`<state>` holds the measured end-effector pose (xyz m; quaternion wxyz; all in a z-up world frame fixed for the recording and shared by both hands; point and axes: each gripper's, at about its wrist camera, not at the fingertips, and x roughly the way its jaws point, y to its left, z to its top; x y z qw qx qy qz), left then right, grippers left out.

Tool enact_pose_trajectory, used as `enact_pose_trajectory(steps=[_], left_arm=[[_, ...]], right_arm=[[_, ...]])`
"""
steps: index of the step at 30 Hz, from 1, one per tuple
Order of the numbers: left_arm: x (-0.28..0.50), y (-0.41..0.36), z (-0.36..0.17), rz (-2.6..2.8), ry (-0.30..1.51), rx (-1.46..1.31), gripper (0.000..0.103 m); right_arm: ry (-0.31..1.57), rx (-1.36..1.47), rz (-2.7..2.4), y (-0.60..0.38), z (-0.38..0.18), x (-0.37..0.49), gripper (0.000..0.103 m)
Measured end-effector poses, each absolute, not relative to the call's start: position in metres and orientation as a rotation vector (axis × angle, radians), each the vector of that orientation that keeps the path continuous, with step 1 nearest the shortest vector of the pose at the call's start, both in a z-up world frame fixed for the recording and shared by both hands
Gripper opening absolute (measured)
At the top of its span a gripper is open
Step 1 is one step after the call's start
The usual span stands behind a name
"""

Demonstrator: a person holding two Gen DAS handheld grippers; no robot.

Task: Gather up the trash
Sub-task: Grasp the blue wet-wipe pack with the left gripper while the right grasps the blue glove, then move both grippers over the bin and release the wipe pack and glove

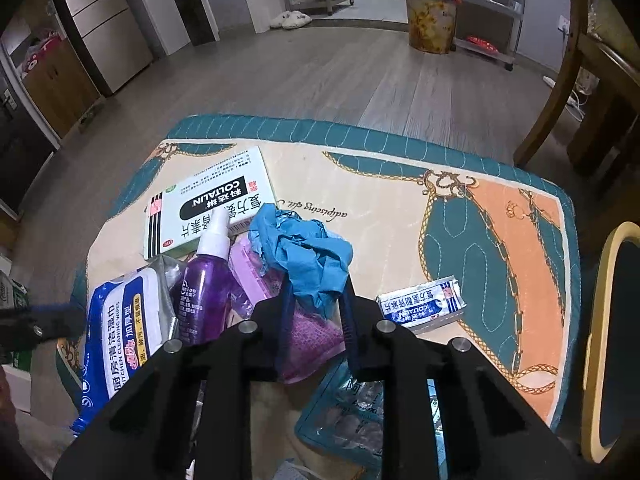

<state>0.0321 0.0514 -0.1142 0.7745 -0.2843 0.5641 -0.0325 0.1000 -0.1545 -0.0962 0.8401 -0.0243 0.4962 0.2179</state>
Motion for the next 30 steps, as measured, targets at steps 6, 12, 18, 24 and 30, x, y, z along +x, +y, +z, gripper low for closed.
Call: enact_pose_trajectory(steps=[6, 12, 18, 24, 30], left_arm=[[0.045, 0.055, -0.118, -0.103, 1.197, -0.661, 0.015], [0.053, 0.04, -0.086, -0.119, 1.099, -0.501, 0.009], [0.051, 0.008, -0.039, -0.167, 0.964, -0.286, 0.007], [0.047, -0.018, -0.006, -0.192, 0.875, -0.163, 0.007], [0.049, -0.038, 0.022, -0.2, 0.821, -0.12, 0.007]], right_arm=[[1.038, -0.05, 0.458, -0.161, -0.089, 0.097, 0.021], [1.015, -0.049, 0.439, -0.173, -0.069, 0.092, 0.021], [0.98, -0.036, 0.414, -0.196, -0.026, 0.084, 0.021], [0.971, -0.032, 0.394, -0.231, 0.021, 0.068, 0.021], [0.954, 0.005, 0.368, -0.281, 0.049, 0.049, 0.021]])
